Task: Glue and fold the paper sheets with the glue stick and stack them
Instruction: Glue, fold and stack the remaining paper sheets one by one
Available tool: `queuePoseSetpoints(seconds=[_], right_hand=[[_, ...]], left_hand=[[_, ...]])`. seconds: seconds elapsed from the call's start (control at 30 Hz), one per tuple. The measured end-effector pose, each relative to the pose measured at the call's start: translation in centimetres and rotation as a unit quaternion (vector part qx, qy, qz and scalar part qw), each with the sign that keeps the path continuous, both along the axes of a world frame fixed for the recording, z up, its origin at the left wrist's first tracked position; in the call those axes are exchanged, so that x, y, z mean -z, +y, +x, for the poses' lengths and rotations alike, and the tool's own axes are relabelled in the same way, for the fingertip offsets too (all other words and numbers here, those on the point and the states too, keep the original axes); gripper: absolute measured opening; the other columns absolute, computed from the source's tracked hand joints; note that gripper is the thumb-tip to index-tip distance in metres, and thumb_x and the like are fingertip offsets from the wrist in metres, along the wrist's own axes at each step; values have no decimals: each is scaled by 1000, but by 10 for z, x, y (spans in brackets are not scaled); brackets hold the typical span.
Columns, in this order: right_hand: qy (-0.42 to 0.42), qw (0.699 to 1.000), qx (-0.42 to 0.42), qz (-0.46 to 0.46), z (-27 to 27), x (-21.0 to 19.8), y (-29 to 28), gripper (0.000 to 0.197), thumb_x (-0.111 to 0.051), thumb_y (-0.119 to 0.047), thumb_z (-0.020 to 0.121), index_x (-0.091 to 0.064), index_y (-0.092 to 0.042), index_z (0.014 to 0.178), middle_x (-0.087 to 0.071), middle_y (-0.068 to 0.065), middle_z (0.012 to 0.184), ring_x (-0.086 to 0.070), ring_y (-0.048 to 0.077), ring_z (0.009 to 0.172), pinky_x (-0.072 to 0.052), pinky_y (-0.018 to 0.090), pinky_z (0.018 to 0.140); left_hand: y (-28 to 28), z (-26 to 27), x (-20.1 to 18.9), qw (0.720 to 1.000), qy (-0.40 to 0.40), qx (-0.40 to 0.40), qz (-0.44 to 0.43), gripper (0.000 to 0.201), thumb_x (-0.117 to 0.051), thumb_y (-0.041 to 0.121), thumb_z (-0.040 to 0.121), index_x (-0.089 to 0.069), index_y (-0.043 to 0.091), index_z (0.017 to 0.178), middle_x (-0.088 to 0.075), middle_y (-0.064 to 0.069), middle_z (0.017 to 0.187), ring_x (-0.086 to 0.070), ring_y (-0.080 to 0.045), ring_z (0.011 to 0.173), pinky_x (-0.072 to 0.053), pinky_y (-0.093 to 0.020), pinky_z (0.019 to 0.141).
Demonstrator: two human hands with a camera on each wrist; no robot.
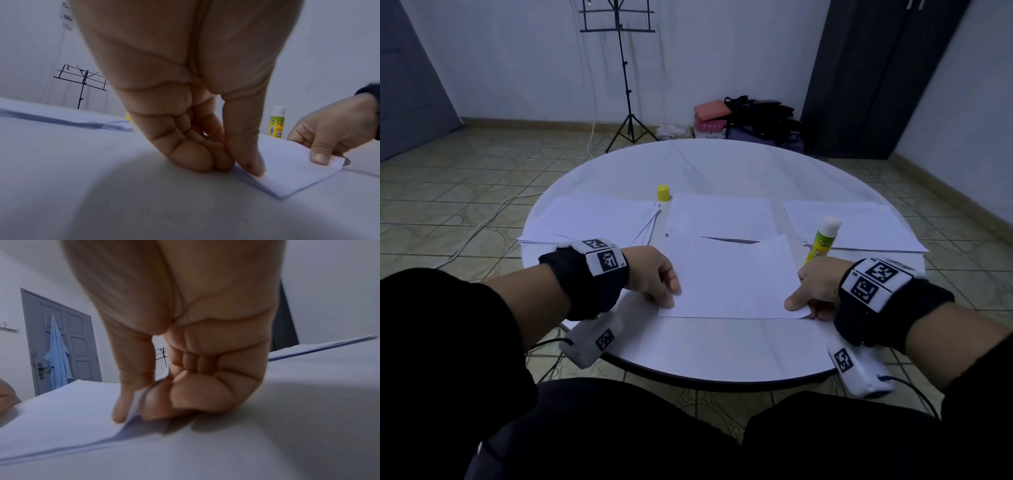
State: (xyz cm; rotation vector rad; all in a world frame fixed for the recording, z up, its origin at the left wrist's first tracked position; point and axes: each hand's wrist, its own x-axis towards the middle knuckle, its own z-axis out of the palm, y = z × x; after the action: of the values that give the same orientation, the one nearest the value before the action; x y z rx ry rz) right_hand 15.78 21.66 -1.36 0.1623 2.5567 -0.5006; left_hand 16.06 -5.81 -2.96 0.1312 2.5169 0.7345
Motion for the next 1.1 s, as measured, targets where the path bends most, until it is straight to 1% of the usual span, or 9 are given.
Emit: queuePoseSetpoints(seconds=[0.37, 0.5, 0.57, 0.67, 0.73, 0.83, 0.93, 1.03, 1.1], right_hand=[[-3, 998, -25, 54, 3, -4, -1, 37, -75, -23, 80, -47, -9, 61, -63, 6, 64, -53, 20, 55, -43, 26, 60], [16, 996, -34, 87, 4, -6, -6, 38, -78, -28, 76, -45, -10, 67, -60, 6, 70, -54, 22, 65, -42, 26, 58], [40, 990, -50, 124, 6, -9, -10, 40, -79, -30, 74, -44, -10, 77, -53, 4, 74, -52, 22, 70, -40, 25, 57], [54, 987, -79, 126, 11, -13, -14, 63, -76, -22, 76, -39, -14, 126, -52, 2, 92, -55, 21, 82, -45, 25, 66], [52, 977, -138, 152, 12, -15, -17, 72, -68, -17, 82, -29, -22, 142, -56, -1, 106, -54, 17, 82, -43, 21, 61], [44, 960, -186, 205, 11, -15, -22, 61, -62, -17, 86, -39, -21, 142, -44, -3, 141, -54, 18, 114, -47, 24, 85], [55, 957, -191, 211, 9, -14, -25, 58, -70, -22, 80, -48, -23, 134, -41, 4, 136, -52, 22, 111, -46, 30, 90], [65, 954, -213, 203, 8, -11, -23, 63, -78, -31, 71, -51, -28, 129, -37, 1, 133, -43, 23, 120, -45, 34, 95], [61, 955, -216, 192, 7, -9, -22, 65, -77, -32, 72, -49, -26, 130, -43, -1, 133, -44, 21, 121, -45, 33, 96]], left_hand=[[1, -3, 2, 999, 21, 15, -44, 21, -81, 15, 73, -65, 27, 75, -57, 19, 46, -54, -2, 51, -40, -5, 53], [3, -3, 0, 997, 17, 24, -75, 31, -81, 18, 73, -59, 29, 92, -62, 9, 62, -56, -9, 55, -43, -15, 57], [5, -3, -3, 995, 2, 18, -102, 47, -81, 23, 73, -53, 30, 110, -69, -3, 79, -59, -16, 57, -44, -18, 53], [10, 0, -14, 982, -4, 31, -188, 64, -80, 37, 71, -45, 36, 124, -67, -4, 85, -58, -15, 54, -44, -19, 48], [19, 1, -23, 962, 19, 63, -265, 64, -77, 42, 73, -44, 35, 128, -59, 3, 87, -59, -15, 67, -45, -21, 60], [42, -7, -33, 924, 49, 120, -359, 63, -71, 47, 77, -52, 19, 130, -59, -2, 122, -57, -21, 105, -45, -27, 86], [78, -19, -29, 918, 92, 156, -353, 79, -68, 61, 74, -48, 19, 137, -49, -5, 139, -51, -23, 120, -41, -34, 99], [114, -20, -15, 921, 81, 219, -312, 104, -61, 75, 70, -12, 32, 152, -10, 0, 159, -14, -27, 146, -17, -50, 116], [123, -19, -6, 921, 73, 241, -299, 103, -59, 73, 73, -6, 33, 152, -3, -2, 159, -8, -30, 146, -14, -53, 116]])
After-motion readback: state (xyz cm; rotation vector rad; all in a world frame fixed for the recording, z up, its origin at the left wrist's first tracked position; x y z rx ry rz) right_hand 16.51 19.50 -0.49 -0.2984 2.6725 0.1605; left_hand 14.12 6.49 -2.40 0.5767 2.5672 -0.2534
